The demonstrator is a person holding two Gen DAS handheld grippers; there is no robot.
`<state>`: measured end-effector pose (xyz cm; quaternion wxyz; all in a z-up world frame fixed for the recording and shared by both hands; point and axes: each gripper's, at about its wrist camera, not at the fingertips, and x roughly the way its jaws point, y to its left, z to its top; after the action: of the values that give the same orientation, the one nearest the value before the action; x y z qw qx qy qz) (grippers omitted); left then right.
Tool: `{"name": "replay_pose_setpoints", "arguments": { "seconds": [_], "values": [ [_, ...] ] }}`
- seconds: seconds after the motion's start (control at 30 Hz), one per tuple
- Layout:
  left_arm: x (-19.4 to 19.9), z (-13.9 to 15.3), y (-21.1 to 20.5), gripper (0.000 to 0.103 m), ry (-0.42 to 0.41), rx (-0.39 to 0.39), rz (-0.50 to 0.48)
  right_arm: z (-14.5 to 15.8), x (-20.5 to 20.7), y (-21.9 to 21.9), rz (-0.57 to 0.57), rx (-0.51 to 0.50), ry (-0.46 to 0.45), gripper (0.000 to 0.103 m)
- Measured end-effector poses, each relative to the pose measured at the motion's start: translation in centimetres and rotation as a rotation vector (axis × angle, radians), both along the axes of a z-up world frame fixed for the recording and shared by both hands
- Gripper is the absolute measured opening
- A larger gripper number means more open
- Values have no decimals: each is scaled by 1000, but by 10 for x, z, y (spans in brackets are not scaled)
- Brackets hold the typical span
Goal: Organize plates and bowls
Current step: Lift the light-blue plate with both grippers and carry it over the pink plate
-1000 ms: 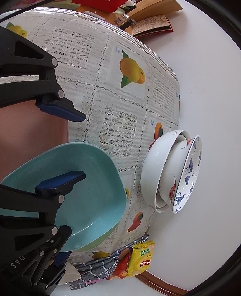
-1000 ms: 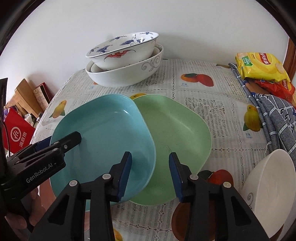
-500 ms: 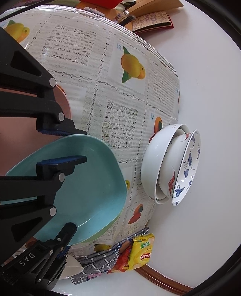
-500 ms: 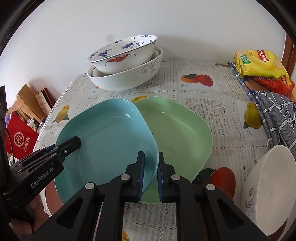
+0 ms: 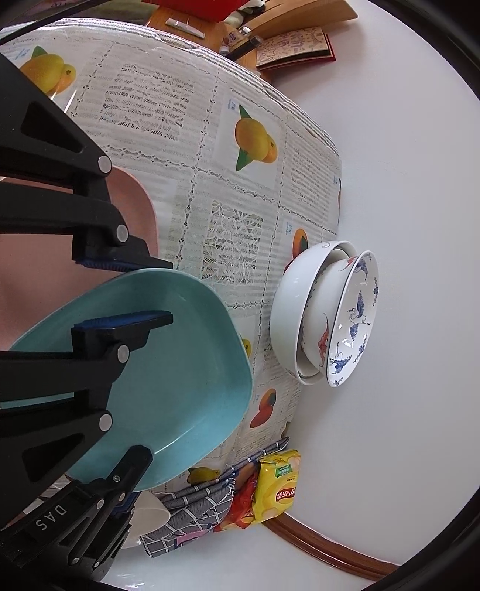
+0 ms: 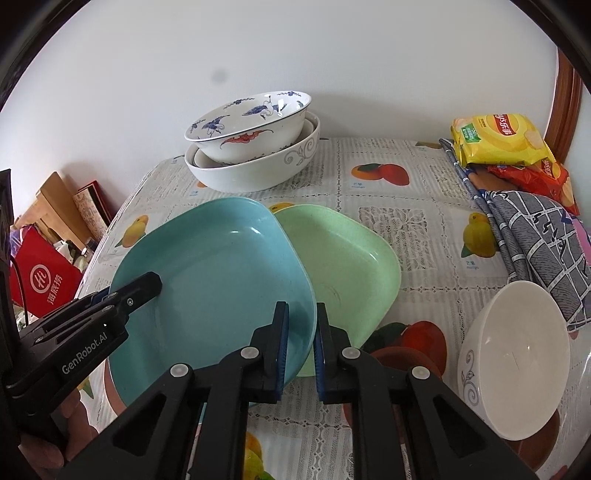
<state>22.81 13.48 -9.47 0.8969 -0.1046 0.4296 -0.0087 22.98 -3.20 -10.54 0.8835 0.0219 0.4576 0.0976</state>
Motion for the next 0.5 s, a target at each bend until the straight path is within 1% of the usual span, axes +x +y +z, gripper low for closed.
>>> {"name": "replay_pose_setpoints", "arguments": {
  "seconds": [0.23,0.5],
  "values": [
    [-20,13,-5,19,-24,1,-10,13,-22,-8,-21,15,-23,12],
    [-44,24,-8,19,-46,-5,-13,26,-48,-11,-34,8,-49,12]
  ]
}}
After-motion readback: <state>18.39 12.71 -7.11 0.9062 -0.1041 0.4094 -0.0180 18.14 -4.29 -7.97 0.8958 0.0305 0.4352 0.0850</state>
